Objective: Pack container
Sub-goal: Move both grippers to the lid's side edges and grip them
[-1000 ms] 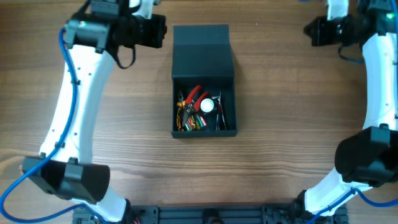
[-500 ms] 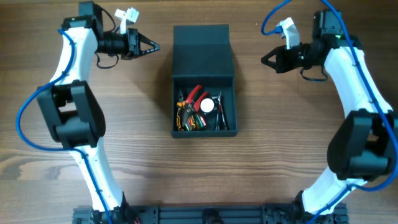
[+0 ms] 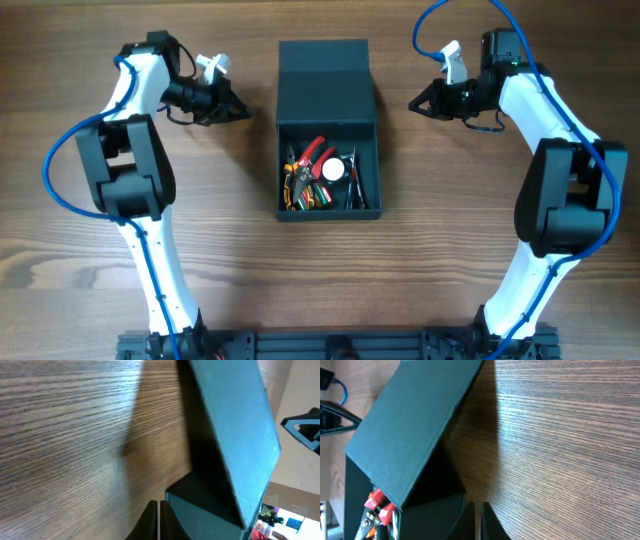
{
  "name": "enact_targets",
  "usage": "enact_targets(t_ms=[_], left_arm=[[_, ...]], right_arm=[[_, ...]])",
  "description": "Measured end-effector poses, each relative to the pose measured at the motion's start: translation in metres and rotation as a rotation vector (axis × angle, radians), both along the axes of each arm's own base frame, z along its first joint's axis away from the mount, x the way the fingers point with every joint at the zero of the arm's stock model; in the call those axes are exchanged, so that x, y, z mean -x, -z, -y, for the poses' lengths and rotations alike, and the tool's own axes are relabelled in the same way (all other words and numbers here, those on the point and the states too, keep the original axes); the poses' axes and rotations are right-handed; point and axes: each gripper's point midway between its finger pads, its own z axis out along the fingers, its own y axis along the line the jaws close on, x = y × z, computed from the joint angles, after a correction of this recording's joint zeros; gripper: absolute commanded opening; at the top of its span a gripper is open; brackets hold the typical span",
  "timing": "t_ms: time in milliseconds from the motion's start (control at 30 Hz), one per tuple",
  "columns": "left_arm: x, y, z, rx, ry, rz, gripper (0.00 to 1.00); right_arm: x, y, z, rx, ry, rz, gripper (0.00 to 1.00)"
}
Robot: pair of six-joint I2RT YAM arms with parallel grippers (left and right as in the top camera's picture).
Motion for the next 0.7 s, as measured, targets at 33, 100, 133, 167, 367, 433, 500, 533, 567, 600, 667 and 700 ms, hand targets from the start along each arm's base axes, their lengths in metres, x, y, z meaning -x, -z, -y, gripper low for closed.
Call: enact_targets(t_ms=[33,100,133,167,367,433,500,533,567,600,667,700], left_arm=[[0.001,0.003,0.0,0.001,0.0,-0.008,0.04],[0.004,0.012,0.001,0.008,0.0,-0.037,0.04],[0.005,0.016,0.002,0.02,-0.001,-0.046,0.04],[0.005,0.017,0.004,0.034,-0.001,-0.05,0.04],[0.008,0.012,0.03,0.073,0.043,-0.041,0.04],[0.009,0.011,0.04,0.081,0.062,-0.04,0.04],[0.011,0.01,0.048,0.088,0.079,-0.038,0.04],[0.012,0.009,0.05,0.091,0.083,-0.038,0.04],[0.012,0.009,0.054,0.094,0.091,-0.036,0.04],[0.013,0.008,0.055,0.098,0.093,-0.036,0.04],[0.013,0.007,0.057,0.106,0.093,-0.036,0.04],[0.013,0.007,0.057,0.109,0.093,-0.036,0.04]], right_arm=[[0.0,0.0,0.0,-0.001,0.002,-0.001,0.04],[0.0,0.0,0.0,-0.001,0.005,-0.002,0.04],[0.0,0.0,0.0,-0.002,0.008,-0.004,0.04],[0.0,0.0,-0.002,-0.002,0.003,-0.005,0.04],[0.011,0.02,-0.037,0.0,-0.069,-0.056,0.04],[0.014,0.027,-0.043,0.001,-0.083,-0.071,0.04],[0.013,0.027,-0.043,0.0,-0.083,-0.066,0.04],[0.013,0.027,-0.043,0.0,-0.082,-0.067,0.04],[0.013,0.027,-0.043,-0.001,-0.082,-0.066,0.04],[0.013,0.027,-0.043,-0.001,-0.083,-0.066,0.04],[0.013,0.027,-0.043,-0.004,-0.083,-0.067,0.04],[0.013,0.027,-0.043,-0.004,-0.083,-0.067,0.04]])
